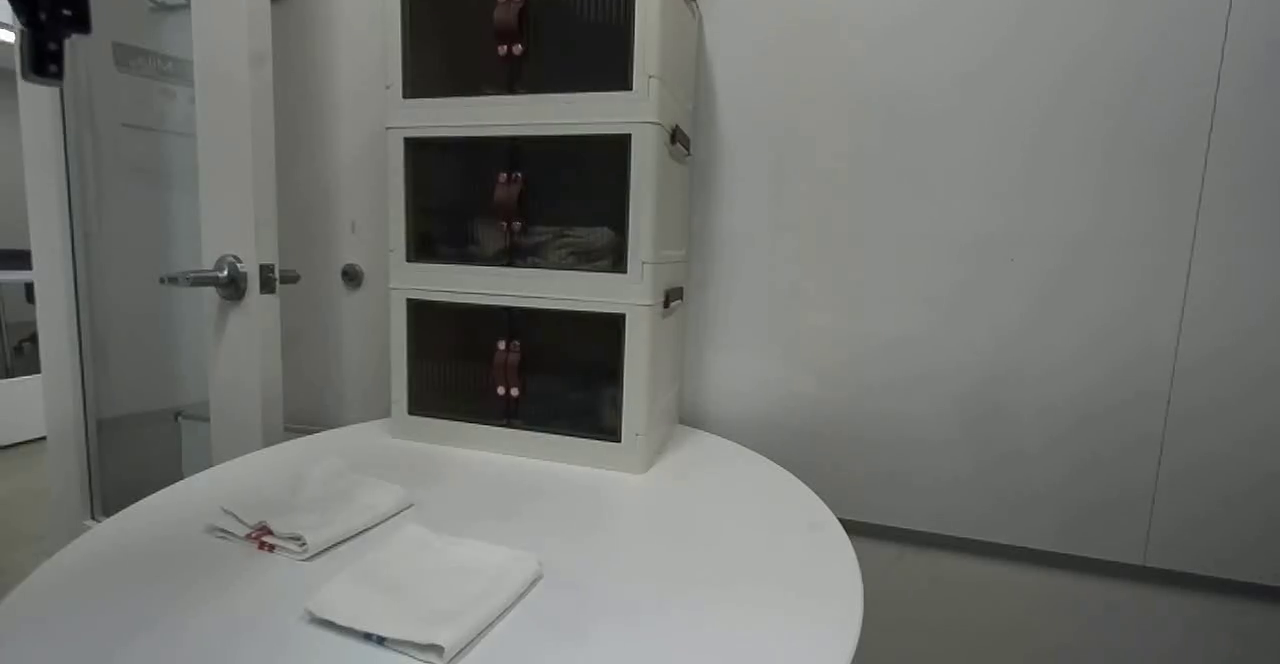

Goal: Open the middle right cabinet door

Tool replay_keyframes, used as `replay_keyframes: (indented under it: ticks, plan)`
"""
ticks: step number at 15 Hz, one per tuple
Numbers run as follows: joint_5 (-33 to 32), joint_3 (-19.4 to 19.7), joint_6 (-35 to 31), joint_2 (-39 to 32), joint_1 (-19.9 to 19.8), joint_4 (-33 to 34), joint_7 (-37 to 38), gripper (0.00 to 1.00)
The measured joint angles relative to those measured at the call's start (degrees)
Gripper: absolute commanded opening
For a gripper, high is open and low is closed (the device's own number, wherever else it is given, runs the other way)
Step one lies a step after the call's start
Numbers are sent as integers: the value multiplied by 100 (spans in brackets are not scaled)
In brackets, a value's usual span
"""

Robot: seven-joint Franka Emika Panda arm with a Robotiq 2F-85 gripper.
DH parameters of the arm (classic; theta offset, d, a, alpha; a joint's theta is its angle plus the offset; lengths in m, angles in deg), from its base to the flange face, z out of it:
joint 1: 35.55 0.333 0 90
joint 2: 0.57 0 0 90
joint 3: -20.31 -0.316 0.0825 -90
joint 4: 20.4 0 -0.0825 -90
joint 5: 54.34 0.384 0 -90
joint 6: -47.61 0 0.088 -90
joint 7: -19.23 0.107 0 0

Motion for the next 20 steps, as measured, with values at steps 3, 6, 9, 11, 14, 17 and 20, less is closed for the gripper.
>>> replay_keyframes:
  ticks: [3,6,9,11,14,17,20]
  plan:
    - [-36,408,161,-106,-34,217,-829,100]
    - [-5,1003,171,-242,-113,518,-1724,100]
    - [214,1725,173,-503,-161,906,-2788,100]
    - [446,2120,174,-787,-194,1229,-3389,100]
    - [1000,2493,156,-1342,-215,1792,-4248,100]
    - [1225,2536,183,-2016,-290,2364,-4871,100]
    - [1224,2354,172,-2765,-530,2843,-4960,100]
